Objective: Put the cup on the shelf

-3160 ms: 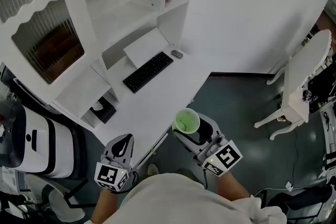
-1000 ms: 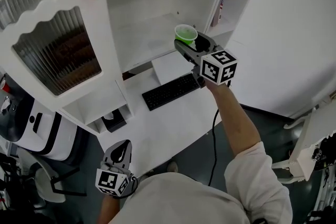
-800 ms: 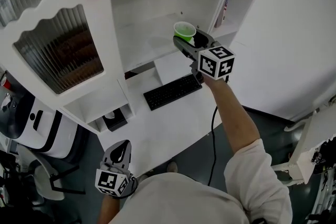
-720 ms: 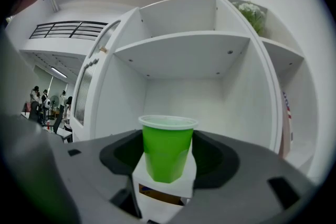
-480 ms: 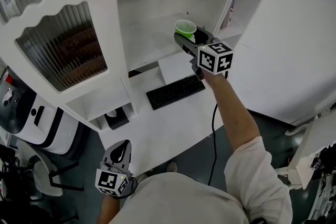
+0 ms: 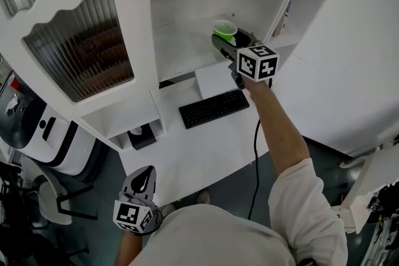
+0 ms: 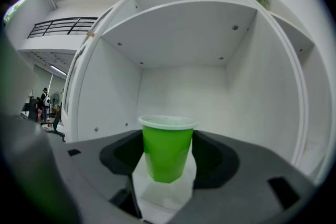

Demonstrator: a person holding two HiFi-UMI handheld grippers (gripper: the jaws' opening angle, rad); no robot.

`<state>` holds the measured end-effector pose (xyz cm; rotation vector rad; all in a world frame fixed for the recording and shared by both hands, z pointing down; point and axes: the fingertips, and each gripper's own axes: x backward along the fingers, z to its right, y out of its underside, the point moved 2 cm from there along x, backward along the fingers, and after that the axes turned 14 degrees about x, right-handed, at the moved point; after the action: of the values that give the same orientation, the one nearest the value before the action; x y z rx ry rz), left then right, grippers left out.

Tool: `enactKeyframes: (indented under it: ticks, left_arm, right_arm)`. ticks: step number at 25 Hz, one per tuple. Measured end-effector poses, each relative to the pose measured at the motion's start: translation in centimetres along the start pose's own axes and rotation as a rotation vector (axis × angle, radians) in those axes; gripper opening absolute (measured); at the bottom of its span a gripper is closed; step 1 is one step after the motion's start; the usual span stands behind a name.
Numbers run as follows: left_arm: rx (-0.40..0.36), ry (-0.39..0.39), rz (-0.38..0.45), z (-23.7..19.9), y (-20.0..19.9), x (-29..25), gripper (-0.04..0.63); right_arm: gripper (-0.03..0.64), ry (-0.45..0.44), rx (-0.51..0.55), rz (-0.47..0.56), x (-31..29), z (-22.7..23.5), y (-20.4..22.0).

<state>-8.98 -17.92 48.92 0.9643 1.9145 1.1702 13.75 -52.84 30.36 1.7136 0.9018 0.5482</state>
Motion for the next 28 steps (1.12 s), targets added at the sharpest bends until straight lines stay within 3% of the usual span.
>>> enactKeyframes:
  ticks: [17,28]
  left_arm:
    - [0.021,-0.038,0.001,-1.0,0.2,0.1,0.000]
    - [0.026,-0.036,0.004,-1.4,0.5,0.2,0.000]
  right_arm:
    - [0.293,-0.036,-0.002,-0.050,-3.2,-1.1,1.8]
    - [0.296,-0.045,0.060,-0.113,-3.8,-1.9,2.3]
